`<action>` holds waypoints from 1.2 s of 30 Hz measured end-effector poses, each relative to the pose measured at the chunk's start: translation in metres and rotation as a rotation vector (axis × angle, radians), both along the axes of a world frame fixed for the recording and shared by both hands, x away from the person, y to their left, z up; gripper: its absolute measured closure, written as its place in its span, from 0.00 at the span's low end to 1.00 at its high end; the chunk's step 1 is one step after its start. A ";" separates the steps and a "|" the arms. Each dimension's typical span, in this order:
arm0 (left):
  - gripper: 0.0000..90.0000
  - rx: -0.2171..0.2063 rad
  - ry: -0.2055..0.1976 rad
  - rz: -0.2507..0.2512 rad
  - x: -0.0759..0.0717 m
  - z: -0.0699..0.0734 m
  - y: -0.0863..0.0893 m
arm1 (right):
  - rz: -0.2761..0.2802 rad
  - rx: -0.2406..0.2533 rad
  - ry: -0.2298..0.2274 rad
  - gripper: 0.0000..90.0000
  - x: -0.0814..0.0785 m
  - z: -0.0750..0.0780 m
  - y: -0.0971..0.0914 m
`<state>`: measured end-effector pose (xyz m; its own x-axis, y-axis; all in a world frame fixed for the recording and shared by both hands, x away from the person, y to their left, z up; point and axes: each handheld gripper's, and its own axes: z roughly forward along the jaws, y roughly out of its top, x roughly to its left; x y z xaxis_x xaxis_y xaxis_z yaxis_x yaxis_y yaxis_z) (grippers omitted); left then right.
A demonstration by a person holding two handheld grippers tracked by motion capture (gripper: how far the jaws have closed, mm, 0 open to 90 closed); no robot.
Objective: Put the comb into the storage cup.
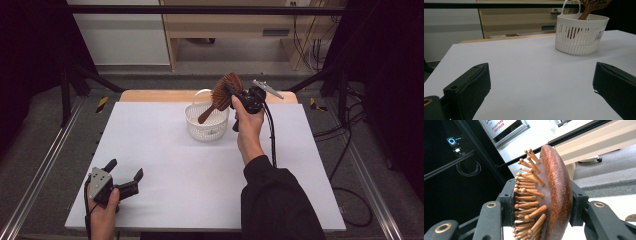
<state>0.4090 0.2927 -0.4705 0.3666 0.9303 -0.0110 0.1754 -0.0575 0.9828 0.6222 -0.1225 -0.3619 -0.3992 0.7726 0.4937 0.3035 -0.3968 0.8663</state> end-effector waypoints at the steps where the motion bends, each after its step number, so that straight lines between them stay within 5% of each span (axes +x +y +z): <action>1: 0.02 0.000 -0.001 0.000 0.000 0.000 0.000 | 0.001 -0.002 0.000 0.57 0.000 0.000 0.000; 36: 0.02 -0.001 0.002 0.000 0.000 0.000 0.000 | 0.002 0.023 0.024 0.57 0.004 -0.021 0.007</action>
